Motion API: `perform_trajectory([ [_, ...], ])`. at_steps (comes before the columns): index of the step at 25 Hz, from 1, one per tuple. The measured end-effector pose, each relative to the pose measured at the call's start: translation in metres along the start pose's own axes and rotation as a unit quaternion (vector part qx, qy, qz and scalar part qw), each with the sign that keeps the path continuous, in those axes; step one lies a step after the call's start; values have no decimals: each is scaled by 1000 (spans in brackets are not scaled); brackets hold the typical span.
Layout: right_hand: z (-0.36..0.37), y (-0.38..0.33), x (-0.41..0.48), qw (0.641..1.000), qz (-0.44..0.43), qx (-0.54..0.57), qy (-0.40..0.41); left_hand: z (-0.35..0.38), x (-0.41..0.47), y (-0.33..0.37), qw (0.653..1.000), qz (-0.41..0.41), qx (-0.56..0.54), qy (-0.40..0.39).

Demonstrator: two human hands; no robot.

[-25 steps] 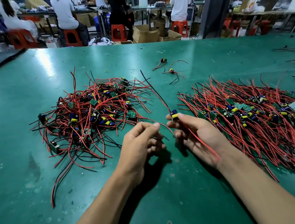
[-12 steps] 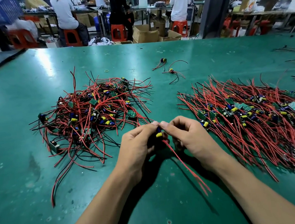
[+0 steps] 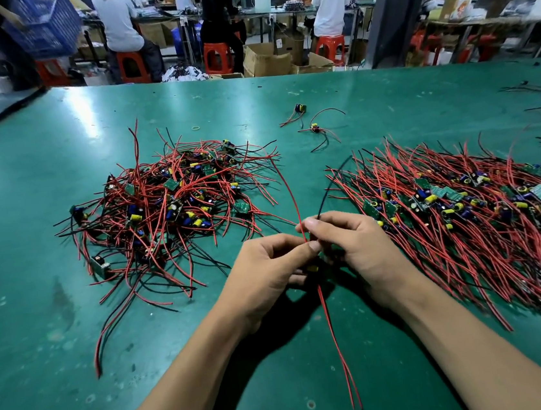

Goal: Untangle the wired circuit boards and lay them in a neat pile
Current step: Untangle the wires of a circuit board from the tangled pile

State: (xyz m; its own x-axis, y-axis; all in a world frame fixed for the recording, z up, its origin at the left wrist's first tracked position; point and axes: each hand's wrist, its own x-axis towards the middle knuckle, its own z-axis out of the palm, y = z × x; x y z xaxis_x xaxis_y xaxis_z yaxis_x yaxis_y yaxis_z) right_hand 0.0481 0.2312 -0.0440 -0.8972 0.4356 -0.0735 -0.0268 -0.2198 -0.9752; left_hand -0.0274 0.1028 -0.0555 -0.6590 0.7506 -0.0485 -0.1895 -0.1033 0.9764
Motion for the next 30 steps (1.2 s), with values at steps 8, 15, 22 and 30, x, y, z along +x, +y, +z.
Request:
perform_trajectory([
  [8, -1, 0, 1, 999, -21, -42, -17, -1, 1, 2, 1000, -2, -19, 4],
  [15, 0, 1, 1, 993, -59, -100, 38, -1, 0, 1, 997, 14, 69, 29],
  [22, -5, -1, 6, 995, -41, -50, 76, -4, -2, 9, 998, -44, -35, -6],
  [30, -5, -3, 5, 999, -13, 5, 44, -4, -3, 11, 997, -66, -37, -21],
])
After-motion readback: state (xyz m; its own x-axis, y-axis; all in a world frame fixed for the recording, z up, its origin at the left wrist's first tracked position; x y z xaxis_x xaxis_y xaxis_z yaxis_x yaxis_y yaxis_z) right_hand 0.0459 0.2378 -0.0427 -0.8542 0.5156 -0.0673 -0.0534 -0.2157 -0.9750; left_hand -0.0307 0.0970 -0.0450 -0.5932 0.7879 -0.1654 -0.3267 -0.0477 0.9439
